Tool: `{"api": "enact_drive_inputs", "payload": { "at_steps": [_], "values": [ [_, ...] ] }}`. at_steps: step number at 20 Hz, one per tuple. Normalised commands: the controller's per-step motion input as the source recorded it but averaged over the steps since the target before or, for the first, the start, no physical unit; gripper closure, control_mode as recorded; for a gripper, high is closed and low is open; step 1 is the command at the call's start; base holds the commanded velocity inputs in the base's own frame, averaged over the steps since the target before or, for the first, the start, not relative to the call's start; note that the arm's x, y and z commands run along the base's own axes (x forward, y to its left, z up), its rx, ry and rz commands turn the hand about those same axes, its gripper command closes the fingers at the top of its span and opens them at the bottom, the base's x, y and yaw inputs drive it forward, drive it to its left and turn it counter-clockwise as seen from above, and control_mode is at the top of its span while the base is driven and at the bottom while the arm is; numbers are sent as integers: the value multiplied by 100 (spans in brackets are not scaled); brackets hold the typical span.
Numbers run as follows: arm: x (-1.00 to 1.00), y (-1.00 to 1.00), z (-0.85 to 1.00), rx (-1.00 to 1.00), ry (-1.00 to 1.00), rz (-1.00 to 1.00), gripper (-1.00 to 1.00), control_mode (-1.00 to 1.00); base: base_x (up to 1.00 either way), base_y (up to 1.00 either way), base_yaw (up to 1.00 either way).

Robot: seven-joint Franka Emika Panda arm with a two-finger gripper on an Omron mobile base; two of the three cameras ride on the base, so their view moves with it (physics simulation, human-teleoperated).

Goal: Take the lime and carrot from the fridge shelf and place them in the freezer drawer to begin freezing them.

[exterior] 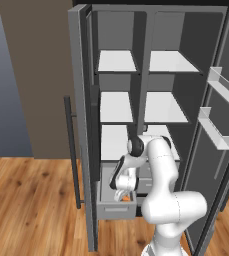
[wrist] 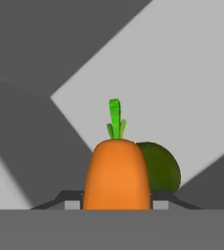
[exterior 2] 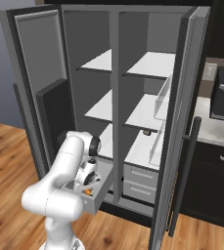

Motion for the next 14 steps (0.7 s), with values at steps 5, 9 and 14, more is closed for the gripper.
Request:
{"api": "enact_drive_inputs", "payload": {
  "at_steps": [5,9,14],
  "values": [
    [-80,0,-46,0,0,6,100,-100,0,0,0],
    [-63,0,-23,0,0,5,100,-100,0,0,0],
    [-7,6,-14,0,1,2,100,-100,0,0,0]
  ]
}}
